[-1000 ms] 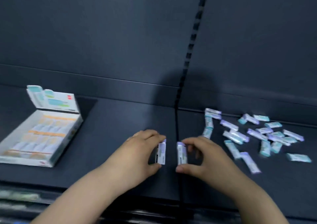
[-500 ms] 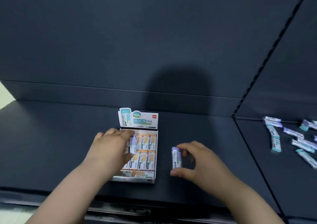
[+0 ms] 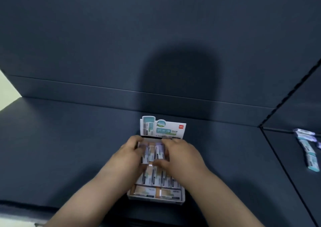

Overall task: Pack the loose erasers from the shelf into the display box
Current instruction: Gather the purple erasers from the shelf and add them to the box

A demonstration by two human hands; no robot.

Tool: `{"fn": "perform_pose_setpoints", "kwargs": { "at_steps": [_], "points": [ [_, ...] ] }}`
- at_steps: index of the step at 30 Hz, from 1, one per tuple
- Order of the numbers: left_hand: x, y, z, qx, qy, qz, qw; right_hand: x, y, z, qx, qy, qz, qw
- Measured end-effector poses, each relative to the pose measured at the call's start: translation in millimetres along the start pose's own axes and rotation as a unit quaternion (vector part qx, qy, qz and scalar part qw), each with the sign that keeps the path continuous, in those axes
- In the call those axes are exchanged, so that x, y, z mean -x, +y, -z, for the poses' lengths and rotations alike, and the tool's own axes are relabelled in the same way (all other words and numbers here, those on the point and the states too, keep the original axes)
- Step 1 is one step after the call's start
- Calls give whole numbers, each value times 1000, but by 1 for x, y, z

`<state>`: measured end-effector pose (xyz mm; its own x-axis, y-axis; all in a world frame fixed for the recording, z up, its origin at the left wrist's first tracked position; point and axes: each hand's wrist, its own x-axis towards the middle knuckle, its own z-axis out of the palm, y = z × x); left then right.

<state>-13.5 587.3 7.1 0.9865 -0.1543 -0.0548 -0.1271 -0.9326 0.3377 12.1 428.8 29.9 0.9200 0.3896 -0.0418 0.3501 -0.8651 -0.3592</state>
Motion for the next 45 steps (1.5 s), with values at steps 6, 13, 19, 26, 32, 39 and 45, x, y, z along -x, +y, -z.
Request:
{"fn": "perform_pose_setpoints", "kwargs": {
  "at_steps": [6,13,19,26,32,39,45],
  "points": [
    [2,-6,-2,16,12,-21,1000,-2,-5,-13,-44,14,-46,998],
    [-6,-12,-7,2,1,-2,1000,-14,-23,-40,51,43,-85,994],
    [-8,-11,-6,-26,8,-10,1000,-6,-23,-48,16,86,-78,993],
    [-4,-10,-4,-11,25,-8,1000,1,-24,-39,-19,94,-78,992],
    [3,14,1,-129,161,-159,966,39,-3,-8,-22,176,-107,978],
    [-4,73,-14,-139,136,-231,953,88,52,15,-20,181,-152,971],
    [-8,159,-41,-107,88,-253,957,140,126,40,-30,156,-159,974]
  ]
}}
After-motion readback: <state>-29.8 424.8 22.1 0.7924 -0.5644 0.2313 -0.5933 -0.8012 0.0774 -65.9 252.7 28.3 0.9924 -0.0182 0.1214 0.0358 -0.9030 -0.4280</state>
